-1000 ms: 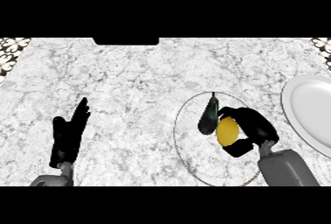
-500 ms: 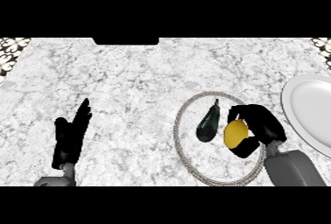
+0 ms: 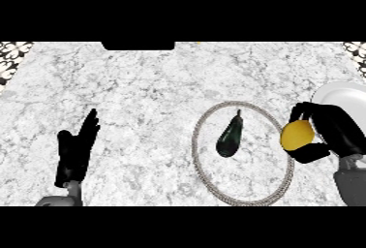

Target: Pick the lemon from the placemat and place it in the plate

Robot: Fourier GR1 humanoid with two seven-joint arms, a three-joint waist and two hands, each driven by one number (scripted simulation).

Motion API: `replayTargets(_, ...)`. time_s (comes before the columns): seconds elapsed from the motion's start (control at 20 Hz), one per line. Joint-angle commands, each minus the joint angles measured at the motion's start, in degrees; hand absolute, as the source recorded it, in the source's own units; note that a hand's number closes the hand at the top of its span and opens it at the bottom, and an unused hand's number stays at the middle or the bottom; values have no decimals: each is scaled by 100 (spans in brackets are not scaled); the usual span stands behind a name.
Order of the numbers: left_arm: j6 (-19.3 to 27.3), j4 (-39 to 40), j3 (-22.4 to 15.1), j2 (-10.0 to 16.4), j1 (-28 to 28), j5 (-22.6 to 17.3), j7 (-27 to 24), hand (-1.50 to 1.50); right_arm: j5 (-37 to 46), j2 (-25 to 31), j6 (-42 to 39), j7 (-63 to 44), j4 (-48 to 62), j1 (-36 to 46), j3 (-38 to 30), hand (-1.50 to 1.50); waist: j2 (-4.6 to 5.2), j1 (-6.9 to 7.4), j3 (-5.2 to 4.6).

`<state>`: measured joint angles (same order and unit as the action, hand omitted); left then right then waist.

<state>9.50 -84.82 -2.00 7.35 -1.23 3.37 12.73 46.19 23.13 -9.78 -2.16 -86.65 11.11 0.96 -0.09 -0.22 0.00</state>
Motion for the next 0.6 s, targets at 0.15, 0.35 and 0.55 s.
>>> replayTargets(0.15, -168, 66, 272, 199, 51, -169, -63, 0, -216, -126, 640, -342, -1477, -368, -750, 150, -21, -73, -4)
replayTargets(0.35, -50, 19, 25, -45, -72, -2, 77, 0, -319, 187, 488, -745, -1771, -207, -1419, 150, -4, -27, -2)
replayTargets(0.55, 44, 313, 22, -140, -113, 136, -64, 0, -480, 370, 487, -691, -1389, -140, -1975, 150, 9, 1, -1)
